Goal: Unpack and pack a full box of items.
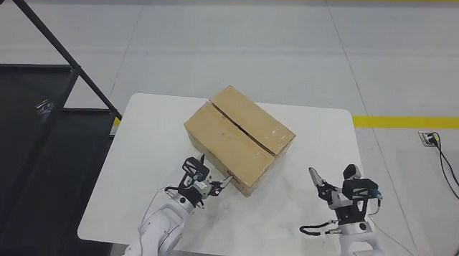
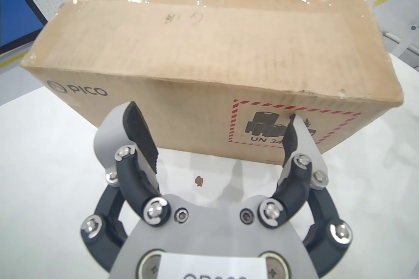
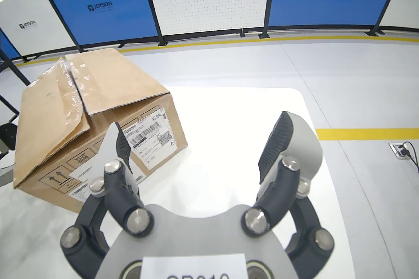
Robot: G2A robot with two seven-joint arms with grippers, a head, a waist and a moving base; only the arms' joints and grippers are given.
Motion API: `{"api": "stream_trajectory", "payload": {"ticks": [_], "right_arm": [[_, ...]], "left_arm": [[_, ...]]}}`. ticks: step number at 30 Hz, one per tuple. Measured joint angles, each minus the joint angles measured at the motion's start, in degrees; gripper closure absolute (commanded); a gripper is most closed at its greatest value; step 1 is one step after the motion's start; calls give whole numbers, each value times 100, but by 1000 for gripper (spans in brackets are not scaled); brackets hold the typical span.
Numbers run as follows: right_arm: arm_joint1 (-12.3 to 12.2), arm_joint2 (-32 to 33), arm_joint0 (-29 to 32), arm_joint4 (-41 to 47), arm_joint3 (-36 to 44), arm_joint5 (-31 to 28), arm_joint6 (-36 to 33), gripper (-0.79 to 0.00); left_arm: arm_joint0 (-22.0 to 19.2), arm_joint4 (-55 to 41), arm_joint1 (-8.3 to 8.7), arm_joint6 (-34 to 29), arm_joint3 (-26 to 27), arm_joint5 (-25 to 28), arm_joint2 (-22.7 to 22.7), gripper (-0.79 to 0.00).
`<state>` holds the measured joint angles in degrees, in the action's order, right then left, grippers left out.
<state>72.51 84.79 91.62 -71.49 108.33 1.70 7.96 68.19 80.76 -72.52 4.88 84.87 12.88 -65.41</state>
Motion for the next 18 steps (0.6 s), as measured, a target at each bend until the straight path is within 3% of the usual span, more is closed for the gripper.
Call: {"api": "stream_trajectory", "payload": {"ticks": [9, 18], "right_arm": [[-74, -325, 121, -1479, 190, -686, -432, -785], [-32, -1114, -285, -2196, 116, -1009, -1113, -785]], "left_arm": [[-92, -96, -28, 94, 22, -94, -50, -785], [446, -603, 107, 438, 373, -412, -1142, -785]]}}
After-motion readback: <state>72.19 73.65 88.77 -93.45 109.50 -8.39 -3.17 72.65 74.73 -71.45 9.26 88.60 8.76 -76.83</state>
